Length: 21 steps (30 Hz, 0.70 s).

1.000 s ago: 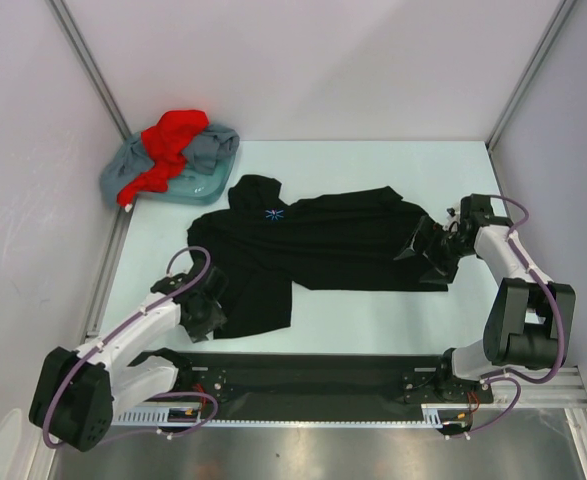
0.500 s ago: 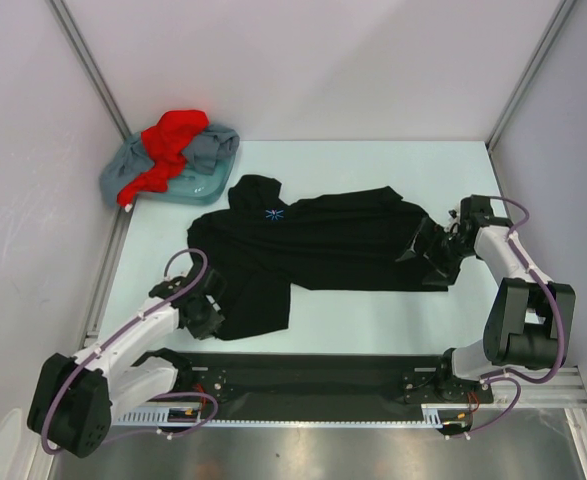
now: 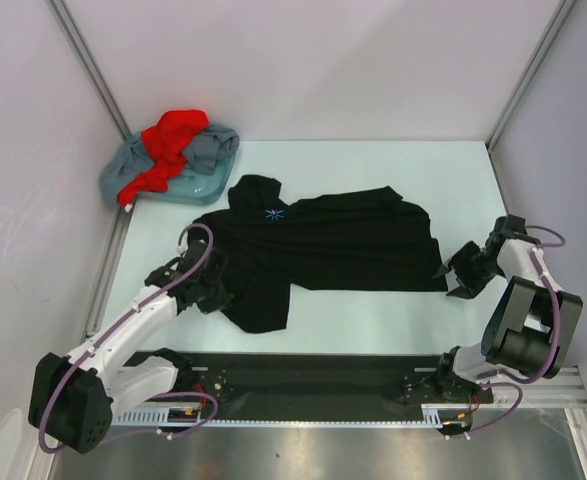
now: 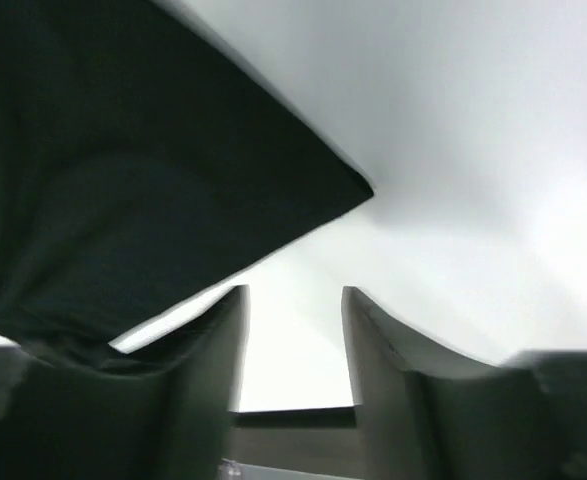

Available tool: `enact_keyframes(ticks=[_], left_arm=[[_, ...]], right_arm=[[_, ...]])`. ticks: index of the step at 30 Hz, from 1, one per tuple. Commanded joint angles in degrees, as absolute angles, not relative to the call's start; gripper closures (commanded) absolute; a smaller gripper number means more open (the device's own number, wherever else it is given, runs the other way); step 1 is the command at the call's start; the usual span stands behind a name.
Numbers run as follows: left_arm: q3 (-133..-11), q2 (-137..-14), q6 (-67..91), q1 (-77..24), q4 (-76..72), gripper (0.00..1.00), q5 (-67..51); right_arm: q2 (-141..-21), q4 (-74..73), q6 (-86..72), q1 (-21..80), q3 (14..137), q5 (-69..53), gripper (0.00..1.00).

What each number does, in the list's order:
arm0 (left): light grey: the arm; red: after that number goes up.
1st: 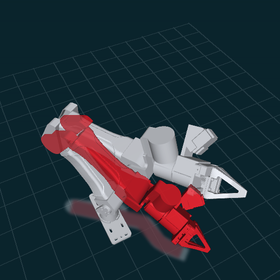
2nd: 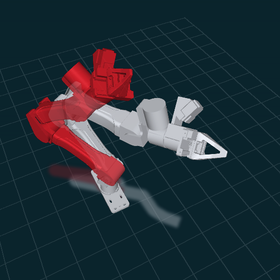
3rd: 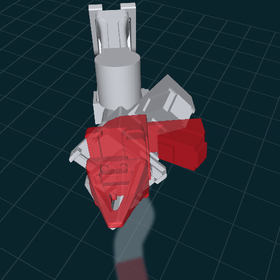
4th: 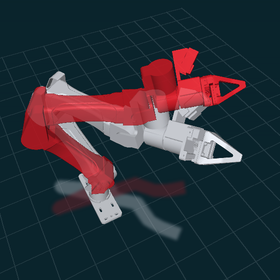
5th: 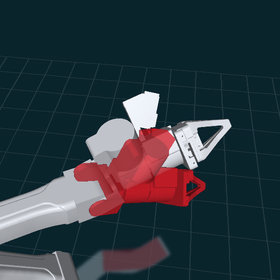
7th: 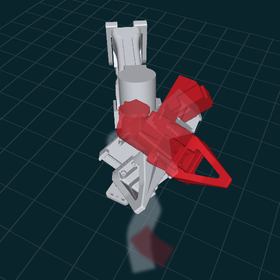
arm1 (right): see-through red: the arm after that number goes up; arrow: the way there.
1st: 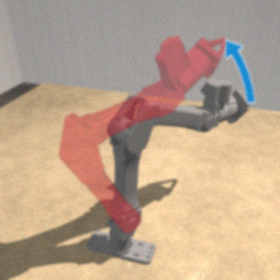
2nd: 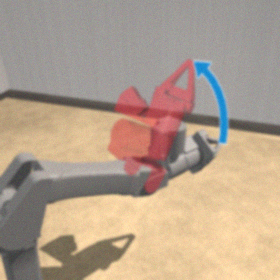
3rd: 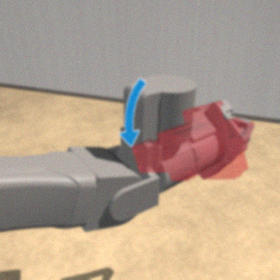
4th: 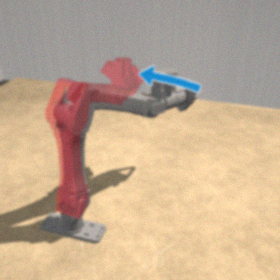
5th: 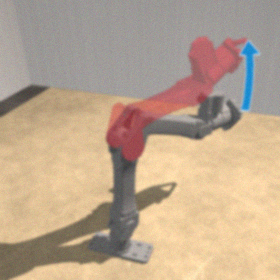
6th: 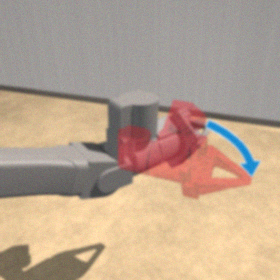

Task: Fold and stack the t-shirts
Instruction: Flatten the tshirt out

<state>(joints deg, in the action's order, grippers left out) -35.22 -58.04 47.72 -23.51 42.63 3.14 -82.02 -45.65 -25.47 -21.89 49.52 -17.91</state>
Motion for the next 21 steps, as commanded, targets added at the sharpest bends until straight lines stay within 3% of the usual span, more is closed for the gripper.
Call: enact_keyframes(ticks=[1,2,4,8,9,11,21], left_arm=[[-39.3,-58.1,40.3,-23.7,39.3,1.00,1.4],[-39.6,-57.9,39.8,-23.6,38.9,1.00,1.4],[-40.6,-57.8,38.8,-23.7,38.2,1.00,1.2],[-41.7,-57.1,36.8,-23.6,37.0,1.00,0.8],[-41.8,-57.0,36.6,-23.6,37.0,1.00,0.8],[-42.5,-57.2,35.9,-23.6,36.9,1.00,0.9],[-44.0,-58.3,35.6,-23.6,35.9,1.00,0.7]], right_arm=[[-82.5,-42.8,-27.4,-22.3,49.4,-15.4,0.56],[-82.6,-42.4,-27.9,-22.3,49.2,-15.1,0.62],[-82.7,-40.3,-28.7,-22.3,48.2,-14.7,0.63],[-83.6,-37.2,-28.5,-22.4,46.5,-12.7,0.55],[-84.2,-37.1,-28.4,-22.5,46.6,-12.1,0.48],[-85.6,-36.9,-28.6,-22.5,46.7,-11.8,0.46],[-88.5,-35.3,-30.7,-22.2,49.0,-7.9,0.52]])
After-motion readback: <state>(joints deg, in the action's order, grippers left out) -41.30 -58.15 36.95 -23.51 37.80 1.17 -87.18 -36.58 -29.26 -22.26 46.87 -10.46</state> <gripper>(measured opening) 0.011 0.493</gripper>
